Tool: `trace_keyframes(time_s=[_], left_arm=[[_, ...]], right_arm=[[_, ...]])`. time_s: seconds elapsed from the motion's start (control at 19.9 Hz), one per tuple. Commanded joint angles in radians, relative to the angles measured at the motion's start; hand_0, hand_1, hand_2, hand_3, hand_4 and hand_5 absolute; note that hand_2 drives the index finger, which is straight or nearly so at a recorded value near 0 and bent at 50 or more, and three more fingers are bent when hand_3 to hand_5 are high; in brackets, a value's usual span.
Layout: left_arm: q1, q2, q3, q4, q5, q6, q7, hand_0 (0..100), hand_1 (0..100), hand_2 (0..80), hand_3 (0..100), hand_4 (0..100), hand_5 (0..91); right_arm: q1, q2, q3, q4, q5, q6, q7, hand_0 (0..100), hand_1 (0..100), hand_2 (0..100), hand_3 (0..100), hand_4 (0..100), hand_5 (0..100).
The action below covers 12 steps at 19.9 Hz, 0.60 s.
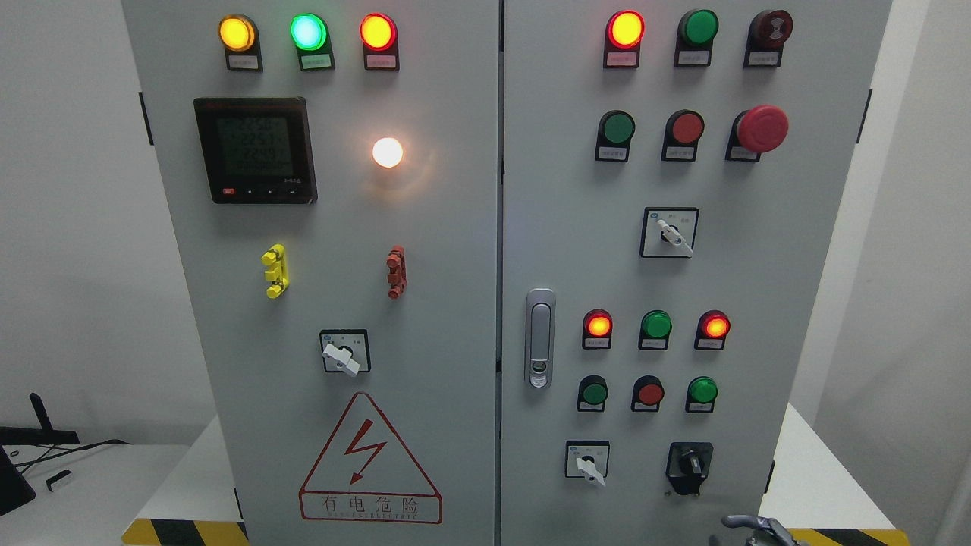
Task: Trip black knob to open circuit
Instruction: 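Raise the right hand from below toward the black rotary knob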
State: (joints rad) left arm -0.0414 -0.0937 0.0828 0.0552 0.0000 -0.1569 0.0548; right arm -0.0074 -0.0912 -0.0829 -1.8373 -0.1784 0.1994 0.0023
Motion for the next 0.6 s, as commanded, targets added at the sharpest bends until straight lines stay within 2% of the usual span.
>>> trace_keyframes(time_s=[0.0, 0.55], left_arm=[[0.000, -0.001, 0.000, 0.000, -0.031, 0.000, 0.000, 12, 39, 0.0, 0, 0, 0.0], [0.000, 0.000, 0.000, 0.000, -0.031, 0.000, 0.000, 12, 39, 0.0, 0, 0, 0.0]], right_arm=[[-0.032, 0.002, 0.029, 0.043, 0.019, 0.000, -0.004, 18, 75, 46, 100, 100, 96], [-0.062, 0.001, 0.029, 0.081, 0.117, -0.029, -0.002, 21, 75, 45, 100, 100, 96]])
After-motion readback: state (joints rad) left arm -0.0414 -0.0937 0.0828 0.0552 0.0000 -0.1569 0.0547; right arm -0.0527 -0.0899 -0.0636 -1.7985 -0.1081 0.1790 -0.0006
